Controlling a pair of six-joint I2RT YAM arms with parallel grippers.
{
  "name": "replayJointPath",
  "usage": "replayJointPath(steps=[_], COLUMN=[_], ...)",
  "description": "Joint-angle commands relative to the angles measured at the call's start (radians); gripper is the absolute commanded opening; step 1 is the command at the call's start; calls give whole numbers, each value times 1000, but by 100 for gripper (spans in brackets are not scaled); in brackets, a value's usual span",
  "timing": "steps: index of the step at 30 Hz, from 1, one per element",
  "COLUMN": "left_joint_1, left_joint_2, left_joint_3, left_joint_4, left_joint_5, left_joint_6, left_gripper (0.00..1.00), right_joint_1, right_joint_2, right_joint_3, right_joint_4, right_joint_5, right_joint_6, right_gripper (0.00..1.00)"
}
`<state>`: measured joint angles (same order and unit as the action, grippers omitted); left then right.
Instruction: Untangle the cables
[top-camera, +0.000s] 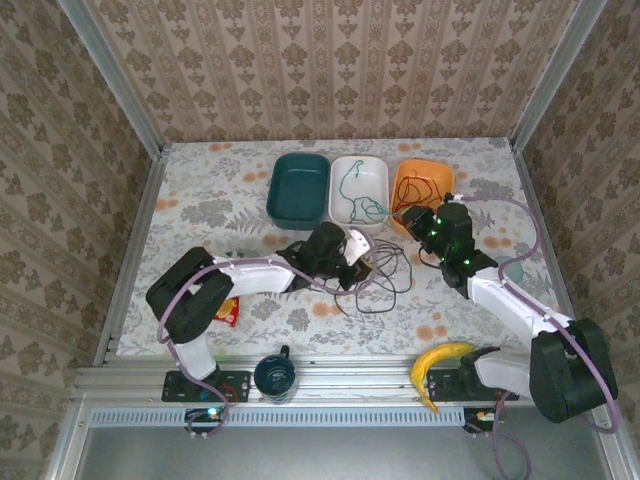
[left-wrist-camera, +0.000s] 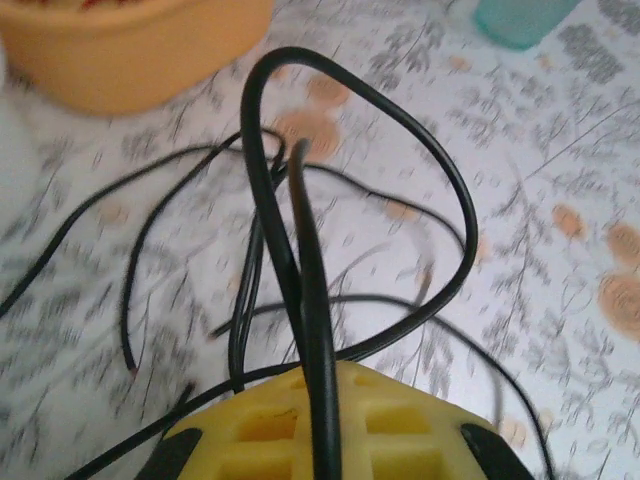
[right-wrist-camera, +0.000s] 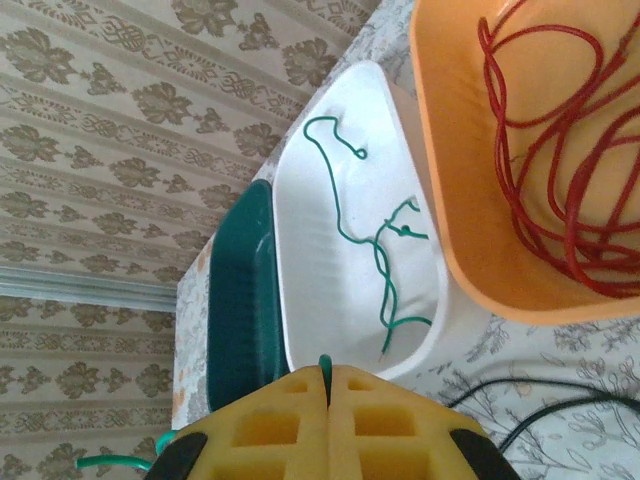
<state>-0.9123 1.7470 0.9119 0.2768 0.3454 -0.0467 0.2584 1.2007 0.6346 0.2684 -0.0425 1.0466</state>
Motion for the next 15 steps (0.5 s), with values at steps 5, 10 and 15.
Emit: replayJointPath(steps=[5, 10, 15], left_joint_1=[75, 107, 118], left_joint_2=[-112, -130, -129], left_joint_3=[-129, -150, -142], left_joint_4=[109, 143, 148], left_joint_5=[-61, -73, -85], left_joint_6=[-127, -178, -185], left_gripper=[0, 0, 0], right_joint_1=[-11, -11, -16], right_joint_2=[269, 503, 632], right_joint_3=[203, 368, 513], right_joint_4=[47, 115, 70], right_joint_5=[-99, -131, -171], right_joint_6=[-98, -95, -79], right_gripper=[0, 0, 38])
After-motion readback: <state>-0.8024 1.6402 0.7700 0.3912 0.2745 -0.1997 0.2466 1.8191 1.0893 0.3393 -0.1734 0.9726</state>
